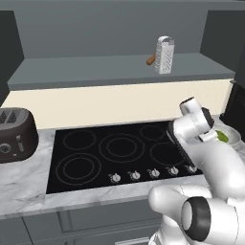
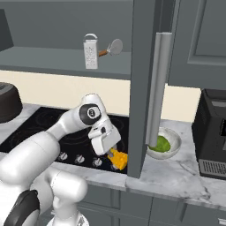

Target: Pick the cheese from the fridge and the cheese grater from the cabinet and place them next to the salad bowl.

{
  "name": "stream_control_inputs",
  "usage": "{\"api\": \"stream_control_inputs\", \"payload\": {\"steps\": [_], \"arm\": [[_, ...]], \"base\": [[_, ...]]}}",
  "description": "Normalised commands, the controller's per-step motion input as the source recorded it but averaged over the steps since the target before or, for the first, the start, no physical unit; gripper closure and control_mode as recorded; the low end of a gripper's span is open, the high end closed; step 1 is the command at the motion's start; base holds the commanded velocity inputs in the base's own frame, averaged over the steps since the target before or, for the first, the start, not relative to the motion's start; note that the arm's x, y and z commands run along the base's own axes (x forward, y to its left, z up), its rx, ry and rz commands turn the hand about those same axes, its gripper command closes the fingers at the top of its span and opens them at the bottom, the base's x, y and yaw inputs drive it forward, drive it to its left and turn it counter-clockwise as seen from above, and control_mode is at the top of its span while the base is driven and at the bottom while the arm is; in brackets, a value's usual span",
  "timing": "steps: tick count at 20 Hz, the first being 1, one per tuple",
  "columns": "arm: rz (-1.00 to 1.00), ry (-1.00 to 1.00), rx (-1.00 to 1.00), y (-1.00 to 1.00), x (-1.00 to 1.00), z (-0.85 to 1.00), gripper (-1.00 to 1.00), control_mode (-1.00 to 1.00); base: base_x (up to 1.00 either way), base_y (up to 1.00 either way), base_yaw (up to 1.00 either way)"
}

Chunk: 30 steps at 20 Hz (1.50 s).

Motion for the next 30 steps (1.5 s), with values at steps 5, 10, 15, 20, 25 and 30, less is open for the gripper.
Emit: {"api": "stream_control_inputs", "payload": {"steps": [5,10,15,20,25,30], "arm": [[0.0,-0.03,0.0,-0.16,0.21,-0.33,1.0,-1.0],[0.06,-0.01,0.01,-0.37,0.12,-0.3,1.0,-1.0],[0.11,-0.03,0.0,-0.4,0.11,-0.31,1.0,-1.0],[0.11,-0.05,0.06,-0.36,0.24,-0.34,1.0,-1.0],[0.04,-0.14,0.06,-0.23,0.33,-0.29,1.0,-1.0],[0.0,-0.12,0.06,-0.14,0.41,-0.16,1.0,-1.0]], "base": [[0.0,0.0,0.0],[0.0,0.0,0.0],[0.0,0.0,0.0],[0.0,0.0,0.0],[0.0,0.0,0.0],[0.0,0.0,0.0]]}}
